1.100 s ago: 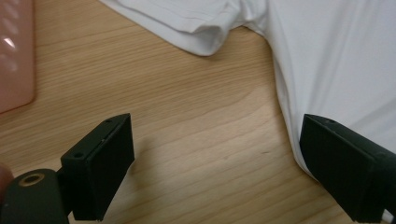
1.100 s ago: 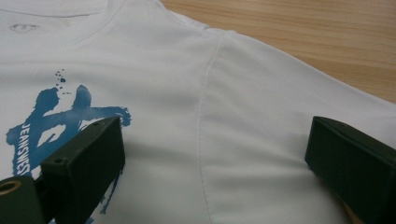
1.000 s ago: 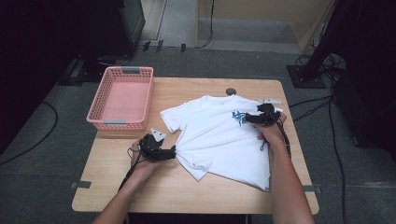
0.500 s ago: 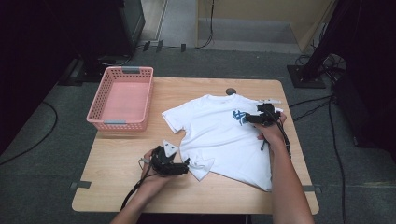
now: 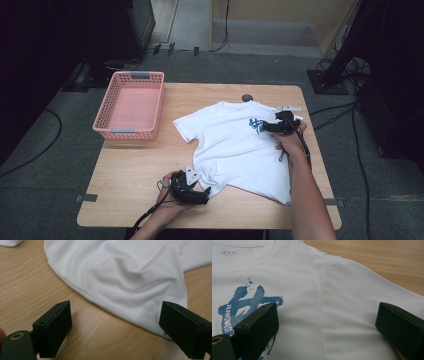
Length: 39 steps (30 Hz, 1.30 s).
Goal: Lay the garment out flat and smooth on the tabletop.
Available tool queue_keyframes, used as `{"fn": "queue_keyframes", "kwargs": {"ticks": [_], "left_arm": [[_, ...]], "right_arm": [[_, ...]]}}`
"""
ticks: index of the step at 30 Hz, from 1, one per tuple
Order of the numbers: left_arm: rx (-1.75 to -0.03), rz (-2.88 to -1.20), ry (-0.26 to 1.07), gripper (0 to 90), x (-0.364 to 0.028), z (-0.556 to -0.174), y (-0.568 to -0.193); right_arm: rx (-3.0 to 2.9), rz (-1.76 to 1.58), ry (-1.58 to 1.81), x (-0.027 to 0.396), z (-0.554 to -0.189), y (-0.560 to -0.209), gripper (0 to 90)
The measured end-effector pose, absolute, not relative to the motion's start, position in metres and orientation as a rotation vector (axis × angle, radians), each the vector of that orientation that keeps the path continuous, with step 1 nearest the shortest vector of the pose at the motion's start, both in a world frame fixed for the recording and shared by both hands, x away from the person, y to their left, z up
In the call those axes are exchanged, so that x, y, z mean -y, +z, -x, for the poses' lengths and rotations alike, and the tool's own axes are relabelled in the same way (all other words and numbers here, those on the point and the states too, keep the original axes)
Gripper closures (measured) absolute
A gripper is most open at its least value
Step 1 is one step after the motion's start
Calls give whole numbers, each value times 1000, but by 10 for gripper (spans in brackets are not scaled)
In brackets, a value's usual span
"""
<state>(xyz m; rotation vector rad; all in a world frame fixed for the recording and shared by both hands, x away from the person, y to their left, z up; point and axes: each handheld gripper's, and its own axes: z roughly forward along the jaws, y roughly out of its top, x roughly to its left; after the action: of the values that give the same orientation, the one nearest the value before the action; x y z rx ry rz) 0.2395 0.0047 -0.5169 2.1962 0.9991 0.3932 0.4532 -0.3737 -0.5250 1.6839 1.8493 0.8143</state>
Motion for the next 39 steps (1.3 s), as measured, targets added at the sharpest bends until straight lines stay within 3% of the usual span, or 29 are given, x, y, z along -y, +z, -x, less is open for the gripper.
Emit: {"fn": "queue_keyframes", "kwargs": {"ticks": [11, 22, 29, 39], "left_arm": [[-938, -2195, 375, 113, -57, -234, -518], [-926, -2184, 358, 113, -48, -231, -519], [-1020, -2100, 361, 113, -50, -259, -510], [-1089, -2054, 470, 113, -38, -292, -510]], "right_arm": [[-1863, -1678, 812, 375, -456, -525, 31], [-1912, -1639, 826, 380, -468, -525, 24], [-1906, -1651, 937, 385, -462, -522, 29], [-1819, -1637, 971, 390, -440, -508, 44]]}}
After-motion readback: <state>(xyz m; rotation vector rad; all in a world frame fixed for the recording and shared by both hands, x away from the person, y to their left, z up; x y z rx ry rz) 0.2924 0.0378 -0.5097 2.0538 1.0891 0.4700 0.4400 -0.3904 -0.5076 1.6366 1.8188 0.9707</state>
